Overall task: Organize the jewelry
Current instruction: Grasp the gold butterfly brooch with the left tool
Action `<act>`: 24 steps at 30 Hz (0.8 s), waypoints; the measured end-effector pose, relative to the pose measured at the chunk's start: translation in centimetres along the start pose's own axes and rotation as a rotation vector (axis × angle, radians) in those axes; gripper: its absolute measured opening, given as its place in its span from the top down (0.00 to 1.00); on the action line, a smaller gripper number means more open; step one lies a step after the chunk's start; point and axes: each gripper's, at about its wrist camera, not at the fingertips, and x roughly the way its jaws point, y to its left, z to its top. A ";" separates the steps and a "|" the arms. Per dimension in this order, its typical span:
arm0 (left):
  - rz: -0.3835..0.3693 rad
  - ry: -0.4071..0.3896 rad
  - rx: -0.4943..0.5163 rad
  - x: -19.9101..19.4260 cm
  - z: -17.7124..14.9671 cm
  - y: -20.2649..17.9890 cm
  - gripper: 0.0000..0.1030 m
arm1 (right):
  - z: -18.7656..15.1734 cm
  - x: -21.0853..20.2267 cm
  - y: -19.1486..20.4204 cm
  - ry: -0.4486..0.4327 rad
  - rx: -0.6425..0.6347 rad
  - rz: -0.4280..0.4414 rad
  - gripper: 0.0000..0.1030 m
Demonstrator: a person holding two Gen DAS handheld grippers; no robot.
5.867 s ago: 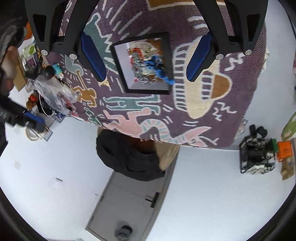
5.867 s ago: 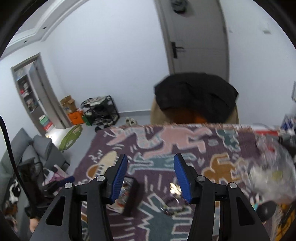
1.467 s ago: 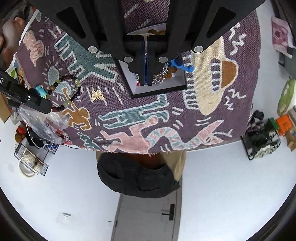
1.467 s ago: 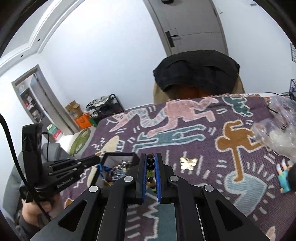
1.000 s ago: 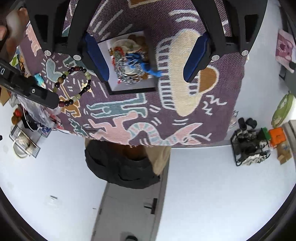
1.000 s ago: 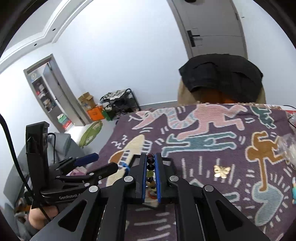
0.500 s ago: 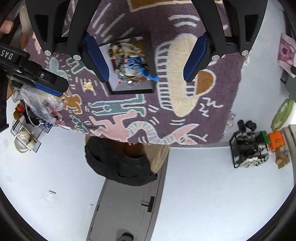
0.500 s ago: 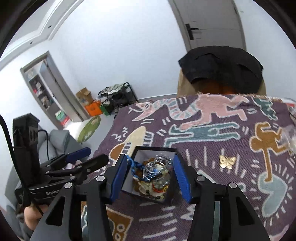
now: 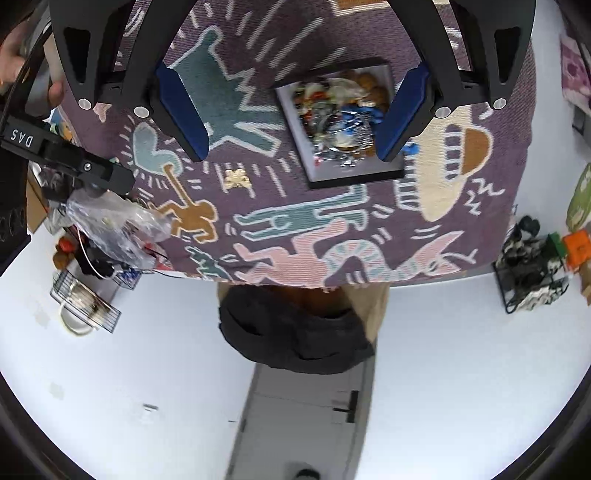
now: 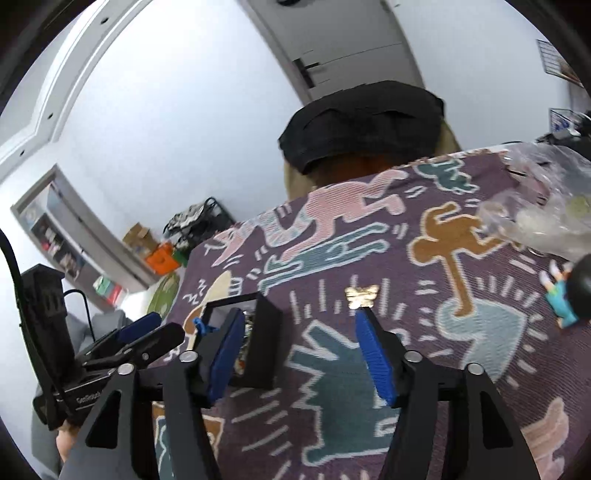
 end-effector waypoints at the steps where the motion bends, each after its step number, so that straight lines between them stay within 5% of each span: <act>1: -0.004 0.002 0.005 0.2 0.1 -0.4 0.11 | 0.1 -0.4 -0.4 -0.006 0.006 -0.005 0.38; 6: -0.031 0.012 0.028 1.1 0.4 -2.3 0.11 | 0.1 -1.6 -2.5 -0.021 0.036 -0.033 0.37; 12: -0.053 0.026 0.049 2.4 0.9 -4.2 0.11 | 0.1 -2.7 -4.9 -0.036 0.066 -0.053 0.19; 20: -0.084 0.057 0.091 4.8 1.4 -6.5 0.11 | 0.0 -3.5 -9.0 -0.059 0.152 -0.073 0.19; 24: -0.083 0.101 0.101 6.8 1.4 -7.3 0.25 | -0.1 -3.1 -10.4 -0.048 0.176 -0.076 0.25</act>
